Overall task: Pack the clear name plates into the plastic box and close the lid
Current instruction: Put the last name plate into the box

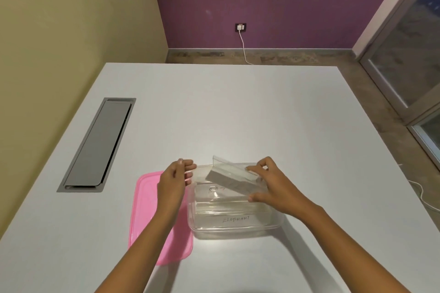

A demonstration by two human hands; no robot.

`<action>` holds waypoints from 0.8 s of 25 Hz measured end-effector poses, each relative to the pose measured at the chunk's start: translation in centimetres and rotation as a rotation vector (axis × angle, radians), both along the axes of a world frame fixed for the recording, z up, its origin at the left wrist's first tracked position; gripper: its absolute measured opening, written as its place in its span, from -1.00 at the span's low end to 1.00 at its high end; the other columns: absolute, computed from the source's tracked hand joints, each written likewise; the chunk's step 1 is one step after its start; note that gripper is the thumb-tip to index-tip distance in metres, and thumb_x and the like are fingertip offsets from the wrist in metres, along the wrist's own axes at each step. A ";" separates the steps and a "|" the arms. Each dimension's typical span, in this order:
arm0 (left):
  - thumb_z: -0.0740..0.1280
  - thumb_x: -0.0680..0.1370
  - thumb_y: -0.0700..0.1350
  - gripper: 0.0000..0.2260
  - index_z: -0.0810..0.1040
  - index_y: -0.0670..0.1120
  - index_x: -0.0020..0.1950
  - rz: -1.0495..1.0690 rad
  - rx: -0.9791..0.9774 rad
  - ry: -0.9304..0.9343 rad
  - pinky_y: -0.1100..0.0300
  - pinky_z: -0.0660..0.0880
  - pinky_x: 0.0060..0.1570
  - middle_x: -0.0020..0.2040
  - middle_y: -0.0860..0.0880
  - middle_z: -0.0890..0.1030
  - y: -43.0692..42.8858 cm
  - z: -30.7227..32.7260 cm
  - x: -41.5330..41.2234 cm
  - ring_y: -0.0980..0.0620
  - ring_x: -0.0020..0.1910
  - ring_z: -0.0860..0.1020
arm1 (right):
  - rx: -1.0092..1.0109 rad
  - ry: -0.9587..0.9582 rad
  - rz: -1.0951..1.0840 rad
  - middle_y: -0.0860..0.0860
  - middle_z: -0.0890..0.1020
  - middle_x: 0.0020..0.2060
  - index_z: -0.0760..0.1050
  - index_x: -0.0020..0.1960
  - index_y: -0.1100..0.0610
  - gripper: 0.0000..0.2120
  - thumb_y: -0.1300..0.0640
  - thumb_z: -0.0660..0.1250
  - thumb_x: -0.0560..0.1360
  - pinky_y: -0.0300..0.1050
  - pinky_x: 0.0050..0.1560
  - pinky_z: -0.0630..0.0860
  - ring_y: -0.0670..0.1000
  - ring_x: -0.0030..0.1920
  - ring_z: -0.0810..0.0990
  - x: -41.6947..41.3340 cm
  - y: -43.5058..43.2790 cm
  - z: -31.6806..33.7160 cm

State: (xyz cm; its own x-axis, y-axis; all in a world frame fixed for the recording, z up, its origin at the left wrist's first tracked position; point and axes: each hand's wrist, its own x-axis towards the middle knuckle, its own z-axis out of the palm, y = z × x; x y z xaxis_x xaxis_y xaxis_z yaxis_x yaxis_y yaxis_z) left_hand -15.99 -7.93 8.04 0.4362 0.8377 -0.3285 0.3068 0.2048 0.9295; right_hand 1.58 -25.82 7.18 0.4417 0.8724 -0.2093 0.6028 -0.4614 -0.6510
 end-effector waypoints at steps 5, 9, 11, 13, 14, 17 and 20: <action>0.28 0.55 -0.17 -0.74 0.54 -0.02 0.23 -0.166 0.157 0.291 0.29 0.38 0.01 0.16 0.04 0.61 -0.2 -2.1 -1.2 0.03 0.05 0.56 | -0.206 -0.178 0.170 -0.09 0.30 0.16 0.27 0.39 -0.02 -0.34 0.02 0.47 0.37 -0.13 -0.12 0.45 -0.05 -0.11 0.46 -2.4 -0.8 -1.2; 0.28 0.50 -0.31 -0.62 0.49 -0.03 0.28 -0.160 0.192 0.283 0.40 0.37 -0.20 0.23 -0.03 0.58 -1.0 -3.0 -0.9 -0.02 -0.10 0.59 | -0.186 -0.320 0.250 0.00 0.34 0.20 0.29 0.39 0.06 -0.37 0.12 0.45 0.39 -0.16 -0.19 0.35 0.09 -0.04 0.52 -3.3 1.0 -1.6; 0.31 0.48 -0.30 -0.62 0.51 -0.03 0.26 -0.145 0.201 0.289 0.34 0.40 -0.06 0.20 -0.02 0.61 -0.9 -3.2 -1.0 -0.06 0.02 0.61 | -0.185 -0.321 0.273 0.02 0.35 0.20 0.30 0.39 0.07 -0.39 0.14 0.44 0.40 -0.13 -0.18 0.38 0.12 -0.04 0.52 -3.8 1.7 -2.1; 0.36 0.45 -0.28 -0.63 0.55 -0.04 0.23 -0.145 0.188 0.289 0.17 0.46 0.16 0.15 -0.02 0.64 -0.5 -3.3 -1.2 -0.03 0.13 0.60 | -0.226 -0.320 0.304 0.03 0.35 0.22 0.30 0.39 0.07 -0.38 0.15 0.45 0.40 -0.07 -0.12 0.44 0.14 -0.03 0.53 -4.4 1.9 -2.7; 0.37 0.44 -0.29 -0.63 0.56 -0.05 0.22 -0.142 0.163 0.277 0.05 0.49 0.21 0.13 -0.02 0.65 -0.3 -3.4 -1.4 -0.01 0.15 0.59 | -0.251 -0.308 0.313 0.03 0.35 0.23 0.29 0.40 0.07 -0.38 0.16 0.45 0.40 -0.05 -0.09 0.47 0.14 -0.02 0.54 -4.6 1.8 -3.1; 0.39 0.44 -0.28 -0.63 0.57 -0.04 0.22 -0.124 0.114 0.252 -0.11 0.52 0.18 0.12 -0.01 0.66 -0.2 -3.7 -1.7 -0.01 0.13 0.60 | -0.298 -0.243 0.296 0.04 0.38 0.25 0.29 0.40 0.08 -0.39 0.17 0.43 0.41 -0.03 -0.04 0.48 0.15 0.02 0.55 -4.9 1.5 -4.2; 0.39 0.45 -0.25 -0.64 0.57 -0.03 0.23 -0.113 0.113 0.241 -0.12 0.51 0.19 0.13 -0.01 0.66 -0.3 -4.0 -1.8 -0.01 0.14 0.60 | -0.305 -0.189 0.258 0.05 0.41 0.22 0.32 0.37 0.09 -0.40 0.17 0.46 0.39 -0.04 0.03 0.46 0.14 0.09 0.52 -4.7 1.5 -4.6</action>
